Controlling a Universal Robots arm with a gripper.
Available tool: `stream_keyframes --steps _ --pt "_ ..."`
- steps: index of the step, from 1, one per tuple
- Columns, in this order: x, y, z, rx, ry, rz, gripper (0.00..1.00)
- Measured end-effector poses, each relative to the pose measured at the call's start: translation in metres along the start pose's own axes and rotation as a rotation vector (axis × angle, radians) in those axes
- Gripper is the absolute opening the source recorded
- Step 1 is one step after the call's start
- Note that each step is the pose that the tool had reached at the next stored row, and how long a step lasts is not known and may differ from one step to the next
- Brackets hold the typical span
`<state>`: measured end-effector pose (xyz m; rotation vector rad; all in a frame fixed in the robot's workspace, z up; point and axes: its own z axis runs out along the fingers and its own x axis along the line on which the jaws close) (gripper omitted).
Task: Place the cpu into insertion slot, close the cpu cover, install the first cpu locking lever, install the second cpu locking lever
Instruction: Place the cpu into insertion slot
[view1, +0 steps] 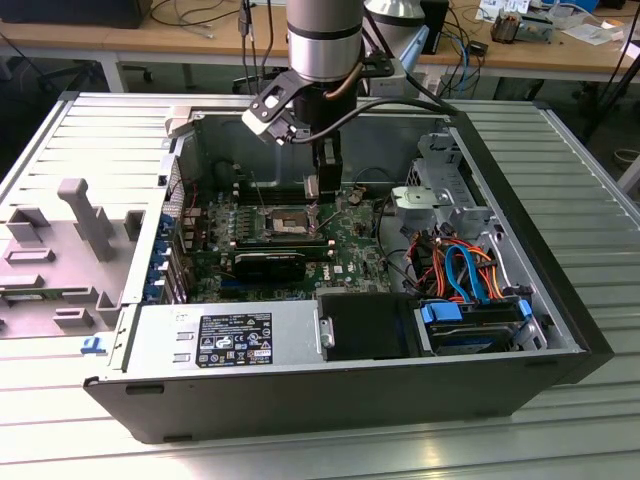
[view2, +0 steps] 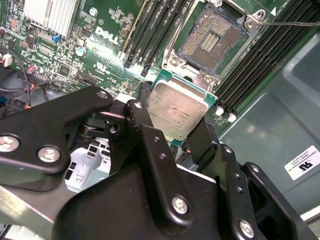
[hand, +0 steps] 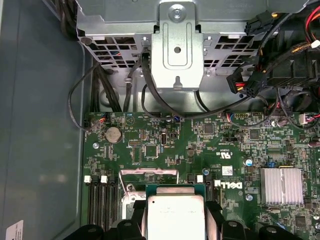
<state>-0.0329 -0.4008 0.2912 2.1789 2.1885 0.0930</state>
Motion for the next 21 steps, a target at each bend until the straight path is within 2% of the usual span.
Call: stream_keyframes --steps 10,12,16,18,21 --pt "-0.0041 -0.0002 0.0026 0.0 0.0 0.0 0.55" --pt "-0.0075 -0.0005 0.0055 0.0 0.0 0.0 0.55" --pt "-0.0079 -0.0005 0.0059 0.0 0.0 0.0 0.55" --pt "-0.015 -0.0012 0.014 0.0 0.0 0.0 0.55" --pt "-0.0154 -0.0012 0.0143 0.0 0.0 0.0 0.55"
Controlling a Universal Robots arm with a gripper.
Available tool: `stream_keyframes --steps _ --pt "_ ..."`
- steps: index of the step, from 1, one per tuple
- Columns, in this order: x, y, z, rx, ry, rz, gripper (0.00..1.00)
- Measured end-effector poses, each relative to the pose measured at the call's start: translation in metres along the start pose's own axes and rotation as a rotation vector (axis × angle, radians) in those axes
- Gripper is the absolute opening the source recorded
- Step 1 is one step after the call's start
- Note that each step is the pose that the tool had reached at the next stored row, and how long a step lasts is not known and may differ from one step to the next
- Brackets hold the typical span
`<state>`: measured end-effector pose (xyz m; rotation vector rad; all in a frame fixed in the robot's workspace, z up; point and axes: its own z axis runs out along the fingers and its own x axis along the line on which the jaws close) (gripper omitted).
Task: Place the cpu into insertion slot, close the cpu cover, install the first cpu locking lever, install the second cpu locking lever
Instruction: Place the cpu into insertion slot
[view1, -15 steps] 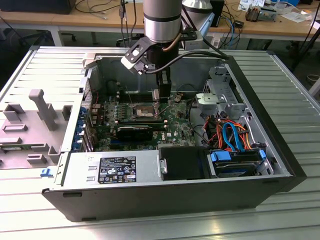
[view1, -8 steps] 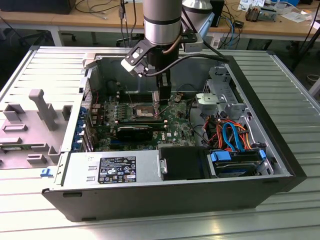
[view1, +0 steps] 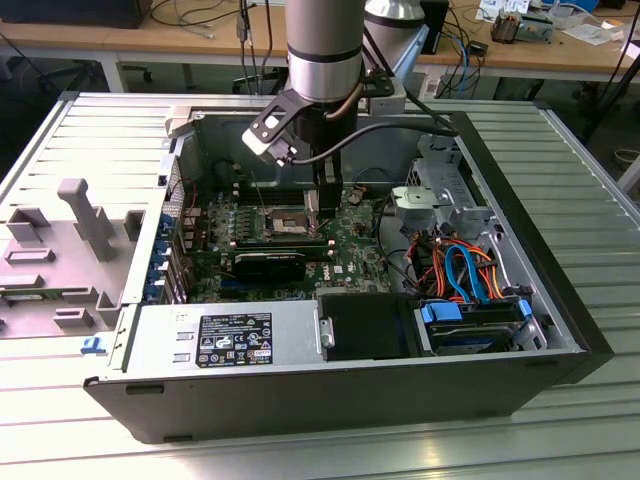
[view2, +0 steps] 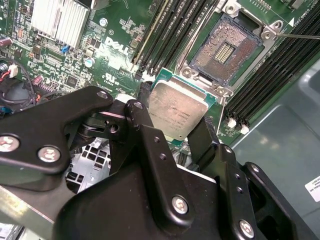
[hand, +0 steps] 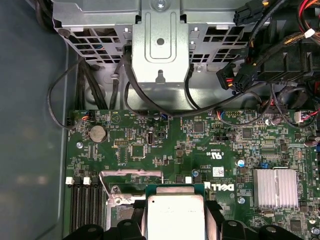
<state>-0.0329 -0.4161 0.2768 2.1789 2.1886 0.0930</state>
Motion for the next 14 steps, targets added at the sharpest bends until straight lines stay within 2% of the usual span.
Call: stream_keyframes --steps 14 --pt "-0.0022 -0.0001 0.0014 0.0 0.0 0.0 0.55"
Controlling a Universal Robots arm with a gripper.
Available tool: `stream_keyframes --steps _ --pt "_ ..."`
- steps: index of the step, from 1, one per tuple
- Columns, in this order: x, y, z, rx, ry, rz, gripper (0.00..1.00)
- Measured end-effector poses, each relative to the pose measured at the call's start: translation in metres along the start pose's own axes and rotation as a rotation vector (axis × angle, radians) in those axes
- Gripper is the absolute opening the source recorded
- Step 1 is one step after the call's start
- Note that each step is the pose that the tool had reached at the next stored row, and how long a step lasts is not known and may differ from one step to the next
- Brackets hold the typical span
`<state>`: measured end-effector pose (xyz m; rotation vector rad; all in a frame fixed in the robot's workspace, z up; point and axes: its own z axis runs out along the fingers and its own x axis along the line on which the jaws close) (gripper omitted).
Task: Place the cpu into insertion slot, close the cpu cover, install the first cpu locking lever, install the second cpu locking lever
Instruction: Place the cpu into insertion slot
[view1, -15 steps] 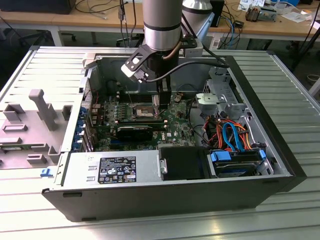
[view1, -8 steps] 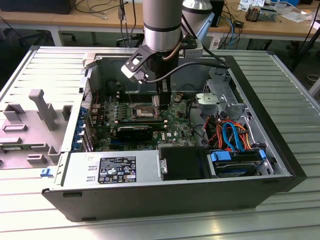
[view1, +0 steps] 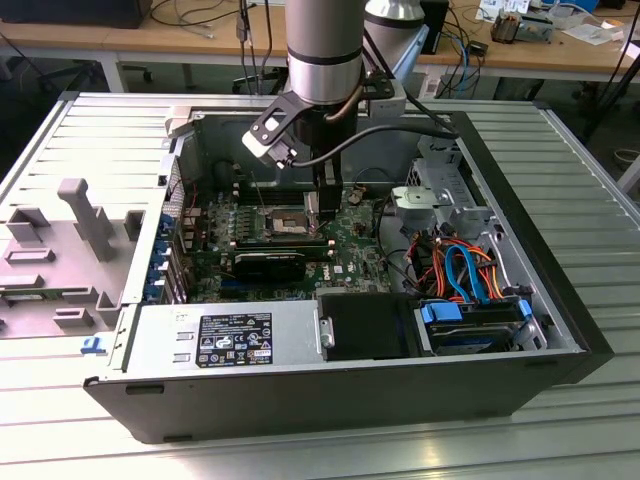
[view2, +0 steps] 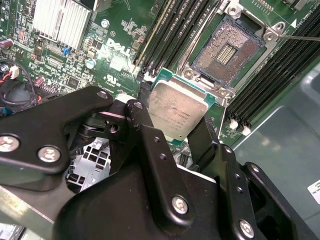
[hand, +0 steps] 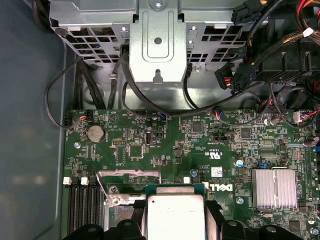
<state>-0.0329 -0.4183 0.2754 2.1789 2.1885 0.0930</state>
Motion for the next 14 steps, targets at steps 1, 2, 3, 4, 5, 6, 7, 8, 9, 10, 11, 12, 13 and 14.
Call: stream_keyframes --steps 1,2,3,4,5,6,7,8,9,10,11,12,13,14 --pt "-0.0001 0.0 0.0 0.0 0.0 0.0 0.55" --pt "-0.0012 -0.0001 0.0007 0.0 0.0 0.0 0.55" --pt "-0.0016 -0.0002 0.0017 0.0 -0.0001 0.0 0.55" --pt "-0.0016 -0.0002 0.0019 0.0 -0.0001 0.0 0.55" --pt "-0.0016 -0.0002 0.002 0.0 0.0 0.0 0.55" --pt "-0.0017 -0.0002 0.0021 0.0 0.0 0.0 0.55" --pt "-0.0017 -0.0002 0.0022 0.0 0.0 0.0 0.55" --pt "-0.0017 -0.0002 0.0023 0.0 -0.0001 0.0 0.55" --pt "-0.0017 -0.0002 0.0025 0.0 0.0 0.0 0.55" --pt "-0.0017 -0.0002 0.0026 0.0 -0.0001 0.0 0.55" --pt "-0.0017 -0.0002 0.0027 0.0 0.0 0.0 0.55" --pt "-0.0017 -0.0002 0.0028 0.0 -0.0001 0.0 0.55" --pt "-0.0018 -0.0003 0.003 0.0 -0.0001 0.0 0.55" --pt "-0.0019 -0.0003 0.0035 0.0 0.0 0.0 0.55"
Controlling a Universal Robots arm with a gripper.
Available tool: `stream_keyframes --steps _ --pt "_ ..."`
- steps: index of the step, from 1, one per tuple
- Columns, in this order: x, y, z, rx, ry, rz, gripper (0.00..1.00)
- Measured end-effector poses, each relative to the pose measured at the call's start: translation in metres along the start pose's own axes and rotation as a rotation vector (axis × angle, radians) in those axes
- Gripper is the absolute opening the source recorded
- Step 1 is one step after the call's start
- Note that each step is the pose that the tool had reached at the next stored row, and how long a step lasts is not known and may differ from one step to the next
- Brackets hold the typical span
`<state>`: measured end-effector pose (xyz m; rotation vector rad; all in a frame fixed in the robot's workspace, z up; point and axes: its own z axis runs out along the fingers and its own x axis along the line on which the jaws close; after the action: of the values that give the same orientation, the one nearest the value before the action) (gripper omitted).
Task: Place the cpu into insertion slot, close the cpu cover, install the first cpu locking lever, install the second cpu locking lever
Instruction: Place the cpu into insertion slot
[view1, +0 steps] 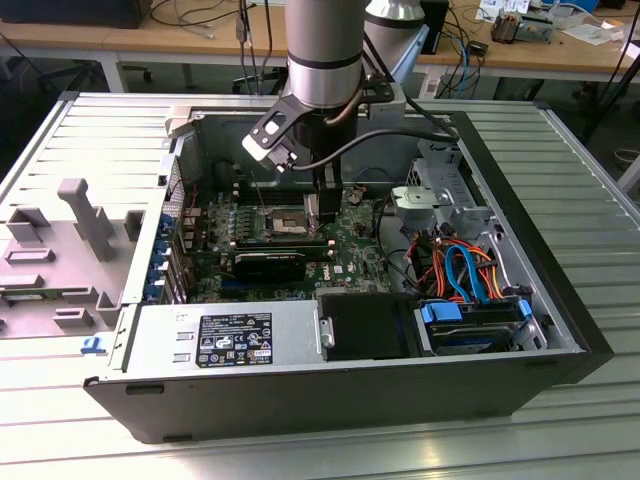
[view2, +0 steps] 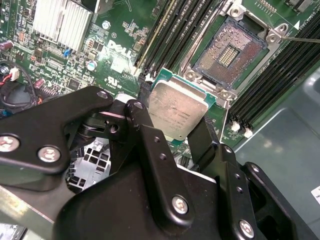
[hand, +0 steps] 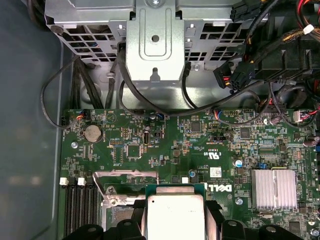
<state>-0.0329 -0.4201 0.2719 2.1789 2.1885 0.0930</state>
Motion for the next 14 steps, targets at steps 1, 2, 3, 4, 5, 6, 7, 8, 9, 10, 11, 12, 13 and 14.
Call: stream_keyframes --steps 1,2,3,4,5,6,7,8,9,10,11,12,13,14 --pt "-0.0005 -0.0001 0.0014 0.0 -0.0001 0.0 0.55" --pt "-0.0008 -0.0002 0.0021 0.0 0.0 0.0 0.55" --pt "-0.0011 -0.0002 0.0027 0.0 -0.0001 0.0 0.55" --pt "-0.0016 -0.0003 0.0037 0.0 0.0 0.0 0.55" --pt "-0.0016 -0.0003 0.0038 0.0 0.0 0.0 0.55" --pt "-0.0018 -0.0003 0.0041 0.0 -0.0001 0.0 0.55" --pt "-0.0019 -0.0004 0.0042 0.0 -0.0001 0.0 0.55" --pt "-0.0019 -0.0004 0.0044 0.0 -0.0001 0.0 0.55" --pt "-0.0019 -0.0004 0.0045 0.0 0.0 0.0 0.55" --pt "-0.002 -0.0004 0.0047 0.0 0.0 0.0 0.55" --pt "-0.0021 -0.0004 0.0048 0.0 -0.0001 0.0 0.55" --pt "-0.0022 -0.0004 0.005 0.0 0.0 0.0 0.55" --pt "-0.0022 -0.0004 0.0051 0.0 -0.0001 0.0 0.55" --pt "-0.0023 -0.0005 0.0054 0.0 -0.0001 0.0 0.55"
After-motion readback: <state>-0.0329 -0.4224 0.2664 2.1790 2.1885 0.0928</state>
